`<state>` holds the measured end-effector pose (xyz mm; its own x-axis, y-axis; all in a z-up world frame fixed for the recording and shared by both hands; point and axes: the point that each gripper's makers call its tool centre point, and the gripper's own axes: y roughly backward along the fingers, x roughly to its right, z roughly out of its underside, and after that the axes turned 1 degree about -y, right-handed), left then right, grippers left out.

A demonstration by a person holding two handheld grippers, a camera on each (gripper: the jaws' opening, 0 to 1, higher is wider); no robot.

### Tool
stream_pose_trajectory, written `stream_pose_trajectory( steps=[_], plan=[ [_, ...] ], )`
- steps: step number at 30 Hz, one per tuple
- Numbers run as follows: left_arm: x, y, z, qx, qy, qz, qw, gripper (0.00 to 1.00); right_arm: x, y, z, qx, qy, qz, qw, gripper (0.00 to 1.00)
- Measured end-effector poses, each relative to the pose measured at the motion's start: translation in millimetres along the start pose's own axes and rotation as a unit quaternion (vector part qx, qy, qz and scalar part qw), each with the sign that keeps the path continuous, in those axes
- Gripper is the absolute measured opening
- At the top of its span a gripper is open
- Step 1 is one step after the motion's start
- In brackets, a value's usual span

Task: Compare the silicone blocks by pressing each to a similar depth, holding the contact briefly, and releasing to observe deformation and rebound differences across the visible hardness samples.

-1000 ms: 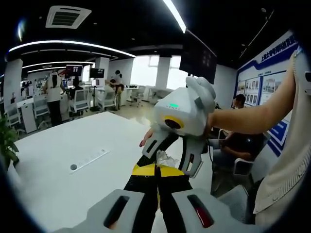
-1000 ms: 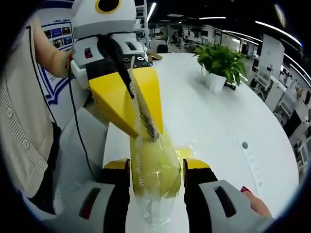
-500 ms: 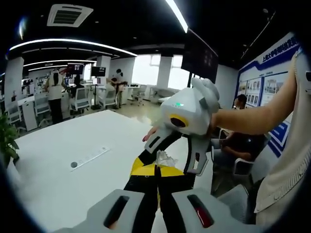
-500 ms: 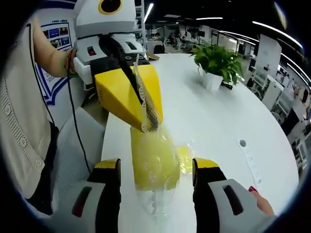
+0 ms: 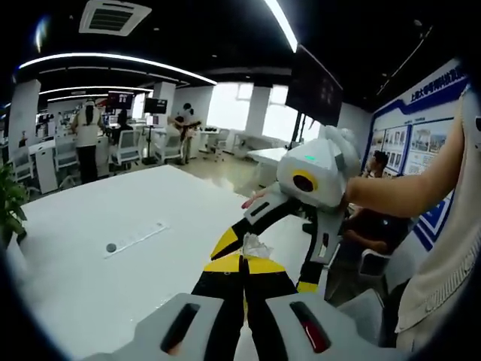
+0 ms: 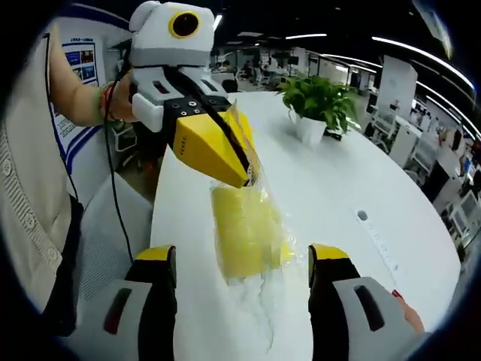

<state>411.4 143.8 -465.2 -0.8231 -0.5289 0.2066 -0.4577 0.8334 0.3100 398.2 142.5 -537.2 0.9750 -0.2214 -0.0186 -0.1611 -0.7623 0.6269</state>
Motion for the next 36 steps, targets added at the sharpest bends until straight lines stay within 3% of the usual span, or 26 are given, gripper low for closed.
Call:
stream_pose_trajectory(
  steps=[10,13,19,23,28,32,33,36],
  plan=[
    [4.9,-7.3,2.8,-0.006,0.003,0.006,1.0000,0.00,5.9,11.6,11.9,0.027,-0.025,0.056,0.9978,0.69],
    [5.6,-9.9,4.2,-0.009,0.005,0.006,0.9999,0.00,10.0,18.9,8.1,0.061,-0.049,0.081,0.9936,0.70],
    [6.7,-11.7,4.3,-0.010,0.007,0.005,0.9999,0.00,12.4,28.5,11.7,0.090,-0.079,0.105,0.9872,0.69],
    [5.2,-11.8,4.6,-0.009,0.015,0.001,0.9998,0.00,12.4,35.0,7.4,0.127,-0.111,0.121,0.9782,0.68],
    [-0.4,-14.9,9.6,-0.012,0.026,-0.009,0.9995,0.00,8.5,44.0,15.2,0.141,-0.121,0.150,0.9711,0.68],
    [-6.8,-19.6,13.5,-0.009,0.053,-0.018,0.9984,0.00,1.6,53.2,18.5,0.159,-0.138,0.163,0.9637,0.69],
    [-7.1,-22.1,16.1,-0.011,0.082,-0.014,0.9965,0.00,-0.3,55.1,19.5,0.163,-0.142,0.165,0.9623,0.69],
    [-9.8,-28.9,20.2,-0.008,0.093,-0.013,0.9955,0.00,-7.2,62.4,24.0,0.181,-0.166,0.171,0.9544,0.68]
  ],
)
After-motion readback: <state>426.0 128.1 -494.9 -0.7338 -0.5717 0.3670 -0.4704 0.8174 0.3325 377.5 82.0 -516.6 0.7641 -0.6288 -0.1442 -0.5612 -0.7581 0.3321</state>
